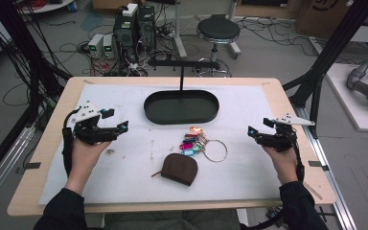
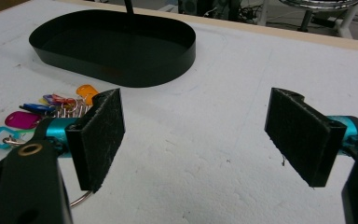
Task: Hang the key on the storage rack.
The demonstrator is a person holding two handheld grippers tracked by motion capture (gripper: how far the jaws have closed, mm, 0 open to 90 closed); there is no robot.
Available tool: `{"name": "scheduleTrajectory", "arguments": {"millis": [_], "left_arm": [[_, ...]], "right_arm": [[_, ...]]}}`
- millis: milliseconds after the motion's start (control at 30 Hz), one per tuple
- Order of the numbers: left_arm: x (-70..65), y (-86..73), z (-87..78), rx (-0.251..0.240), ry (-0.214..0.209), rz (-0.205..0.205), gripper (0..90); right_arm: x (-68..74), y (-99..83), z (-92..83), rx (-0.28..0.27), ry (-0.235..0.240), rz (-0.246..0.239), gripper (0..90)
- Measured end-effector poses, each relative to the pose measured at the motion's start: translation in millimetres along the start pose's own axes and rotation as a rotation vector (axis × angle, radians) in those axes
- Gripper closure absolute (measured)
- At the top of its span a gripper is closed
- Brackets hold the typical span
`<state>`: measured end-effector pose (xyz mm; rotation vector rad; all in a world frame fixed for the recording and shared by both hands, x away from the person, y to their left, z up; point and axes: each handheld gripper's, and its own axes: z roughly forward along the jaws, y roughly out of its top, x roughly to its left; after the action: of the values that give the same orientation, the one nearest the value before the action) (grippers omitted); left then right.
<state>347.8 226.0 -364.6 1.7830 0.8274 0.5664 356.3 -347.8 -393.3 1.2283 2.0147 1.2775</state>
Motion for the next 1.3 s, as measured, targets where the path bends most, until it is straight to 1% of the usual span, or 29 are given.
{"name": "scheduleTrajectory", "arguments": {"millis": [167,300,533,567,600,700,800,900,1033,1233,1300], "left_arm": [[-3.1,1.0,0.7,-0.004,-0.015,-0.001,25.9],[-6.7,2.5,2.6,-0.007,-0.031,0.016,25.9],[-10.4,1.0,7.0,0.005,-0.039,0.019,25.9],[-10.2,0.6,7.0,0.006,-0.040,0.019,25.9],[-10.2,0.6,7.0,0.006,-0.040,0.019,25.9],[-8.5,-0.3,6.9,0.008,-0.039,0.015,25.9],[-7.8,-1.3,7.7,0.011,-0.036,0.011,25.9],[-7.8,-2.3,8.1,0.015,-0.038,0.009,25.9],[-8.4,-3.0,8.1,0.015,-0.038,0.007,25.8],[-8.6,-5.4,10.0,0.028,-0.041,0.005,25.9],[-8.0,-6.0,10.6,0.033,-0.044,0.011,25.9]], "right_arm": [[-0.7,-0.5,0.2,0.001,-0.001,0.005,20.5],[-1.7,-1.0,0.5,0.001,-0.001,0.006,20.5],[-2.2,-2.0,1.2,0.004,0.006,0.014,20.9],[-1.4,-2.4,1.4,0.004,0.011,0.015,22.1],[-0.6,-2.8,1.7,0.005,0.018,0.016,25.4],[1.6,-4.5,3.9,0.006,0.044,0.013,29.8],[5.2,-6.5,7.9,0.017,0.065,0.003,36.3],[10.9,-8.1,13.9,0.046,0.085,-0.003,41.4],[18.3,-9.5,21.1,0.070,0.119,-0.015,47.0],[26.2,-12.2,31.8,0.115,0.148,-0.020,55.4],[28.4,-13.7,35.3,0.132,0.158,-0.020,57.4]]}}
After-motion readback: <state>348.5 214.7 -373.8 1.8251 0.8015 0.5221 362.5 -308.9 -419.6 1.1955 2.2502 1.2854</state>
